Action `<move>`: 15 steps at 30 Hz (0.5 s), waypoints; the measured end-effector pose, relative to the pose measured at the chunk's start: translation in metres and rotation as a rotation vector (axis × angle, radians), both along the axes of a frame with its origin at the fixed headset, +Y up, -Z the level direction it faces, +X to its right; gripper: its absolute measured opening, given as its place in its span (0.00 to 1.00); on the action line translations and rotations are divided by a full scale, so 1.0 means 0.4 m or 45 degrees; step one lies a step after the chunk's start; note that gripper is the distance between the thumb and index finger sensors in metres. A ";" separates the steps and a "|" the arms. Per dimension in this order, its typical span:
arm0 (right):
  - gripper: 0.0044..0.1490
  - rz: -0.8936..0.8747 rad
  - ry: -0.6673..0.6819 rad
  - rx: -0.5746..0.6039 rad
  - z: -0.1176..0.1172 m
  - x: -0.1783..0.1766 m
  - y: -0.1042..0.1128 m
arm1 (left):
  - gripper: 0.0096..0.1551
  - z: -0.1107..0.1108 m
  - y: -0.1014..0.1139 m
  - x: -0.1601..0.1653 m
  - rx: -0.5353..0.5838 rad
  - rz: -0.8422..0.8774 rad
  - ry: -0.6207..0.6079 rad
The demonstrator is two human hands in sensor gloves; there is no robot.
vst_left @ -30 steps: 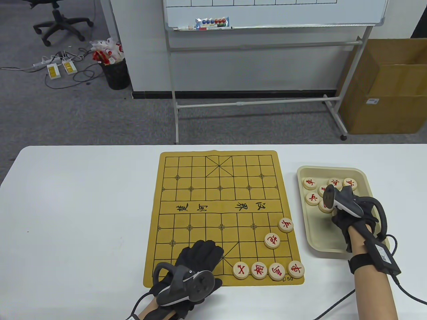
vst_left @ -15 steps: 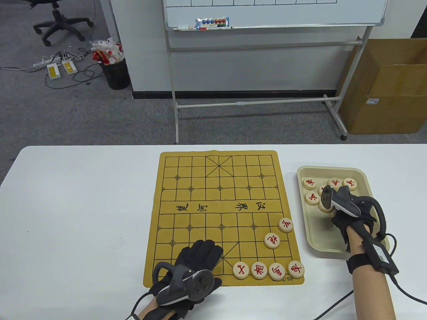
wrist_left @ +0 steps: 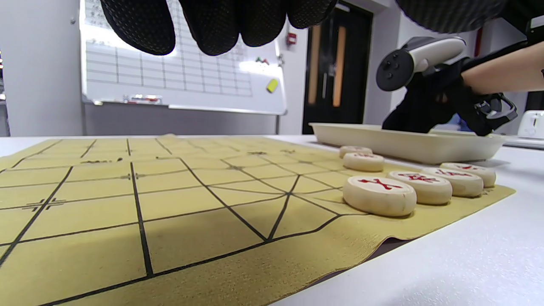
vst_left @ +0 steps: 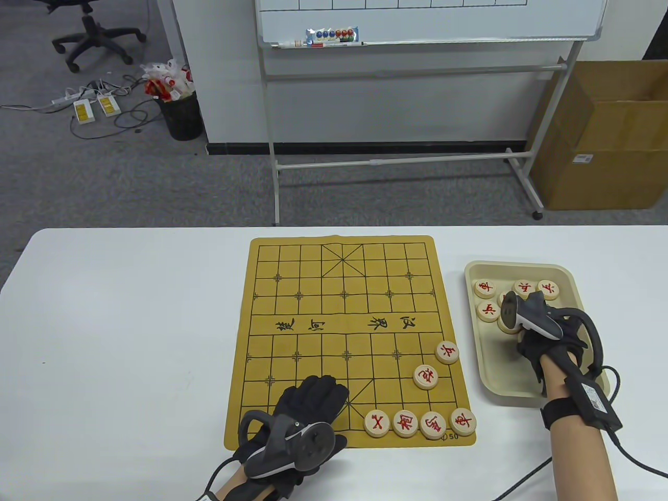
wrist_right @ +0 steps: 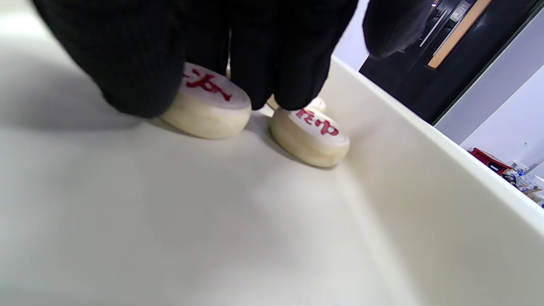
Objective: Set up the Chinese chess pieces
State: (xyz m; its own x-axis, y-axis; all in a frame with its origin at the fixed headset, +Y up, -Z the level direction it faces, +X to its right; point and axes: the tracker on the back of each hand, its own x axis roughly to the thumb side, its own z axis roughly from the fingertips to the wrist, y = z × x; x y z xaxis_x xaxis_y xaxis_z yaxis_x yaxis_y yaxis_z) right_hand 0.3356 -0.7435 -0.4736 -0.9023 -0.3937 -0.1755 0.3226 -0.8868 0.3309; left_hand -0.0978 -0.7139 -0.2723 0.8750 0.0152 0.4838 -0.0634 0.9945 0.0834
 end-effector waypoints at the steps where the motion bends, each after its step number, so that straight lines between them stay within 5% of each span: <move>1: 0.45 0.006 0.004 -0.006 -0.001 -0.002 -0.001 | 0.51 0.000 0.000 0.000 0.001 0.000 0.000; 15: 0.47 -0.043 0.027 0.069 0.015 -0.005 0.034 | 0.51 0.002 0.003 -0.001 0.002 0.005 -0.003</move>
